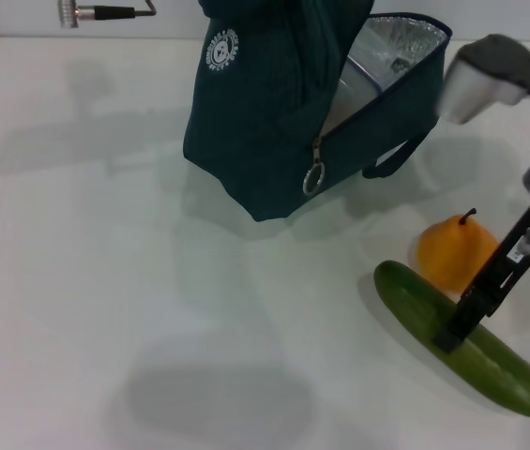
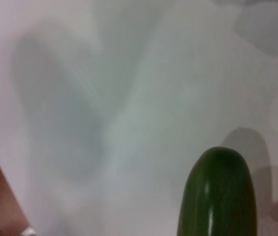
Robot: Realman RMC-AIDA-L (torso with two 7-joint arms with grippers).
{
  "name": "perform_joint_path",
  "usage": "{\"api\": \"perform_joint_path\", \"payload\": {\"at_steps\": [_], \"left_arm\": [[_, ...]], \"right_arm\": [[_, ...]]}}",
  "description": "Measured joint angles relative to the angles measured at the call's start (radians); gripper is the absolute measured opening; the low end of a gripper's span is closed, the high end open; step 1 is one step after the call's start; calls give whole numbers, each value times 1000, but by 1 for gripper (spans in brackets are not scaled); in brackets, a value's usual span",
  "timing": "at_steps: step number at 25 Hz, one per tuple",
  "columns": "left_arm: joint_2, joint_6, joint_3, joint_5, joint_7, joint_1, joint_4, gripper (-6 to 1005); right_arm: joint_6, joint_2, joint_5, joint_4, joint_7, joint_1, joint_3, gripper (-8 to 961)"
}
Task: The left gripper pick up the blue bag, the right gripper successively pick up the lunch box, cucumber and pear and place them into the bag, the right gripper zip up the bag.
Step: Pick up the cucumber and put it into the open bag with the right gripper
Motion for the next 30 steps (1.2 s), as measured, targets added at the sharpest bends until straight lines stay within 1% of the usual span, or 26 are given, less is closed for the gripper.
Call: {"api": "perform_joint_path", "payload": {"at_steps": [3, 6, 10, 11, 12, 13, 17, 18, 20, 23, 26, 27, 29, 30], "left_arm": [[0, 0, 1, 3, 0, 2, 0, 52], [0, 1, 5, 7, 0, 7, 0, 52], [0, 4, 8, 12, -1, 8, 0, 52], [0, 5, 8, 12, -1, 8, 0, 52], [0, 5, 8, 12, -2, 8, 0, 52], [0, 5, 8, 12, -2, 8, 0, 52], [0, 6, 9, 16, -4, 9, 0, 52], [0, 6, 9, 19, -5, 8, 0, 52], [-3, 6, 9, 22, -5, 8, 0, 52], [-6, 11, 9, 23, -6, 9, -1, 52], [-9, 18, 9, 23, -9, 9, -1, 52], [-16, 32, 9, 22, -19, 10, -2, 52], [-19, 42, 9, 19, -25, 10, -2, 52], [-21, 50, 9, 18, -30, 10, -2, 52]], "right_arm": [[-34, 0, 11, -27, -26, -39, 93, 602], [-74, -1, 69, -57, -71, -87, 180, 601], [-151, -25, 210, -64, -169, -156, 325, 601], [-151, -25, 210, -64, -169, -156, 325, 601], [-207, -45, 316, -51, -239, -196, 413, 601], [-219, -49, 339, -47, -254, -204, 426, 601], [-282, -80, 473, -5, -350, -258, 509, 602], [-304, -91, 521, 10, -375, -274, 535, 602], [-329, -103, 584, 19, -404, -297, 572, 602], [-322, -119, 646, 9, -456, -336, 636, 603], [-292, -122, 650, 9, -525, -358, 681, 603], [-276, -121, 650, 9, -562, -369, 703, 603], [-232, -110, 659, 9, -641, -386, 740, 603], [-203, -99, 667, 12, -692, -399, 763, 603]]}}
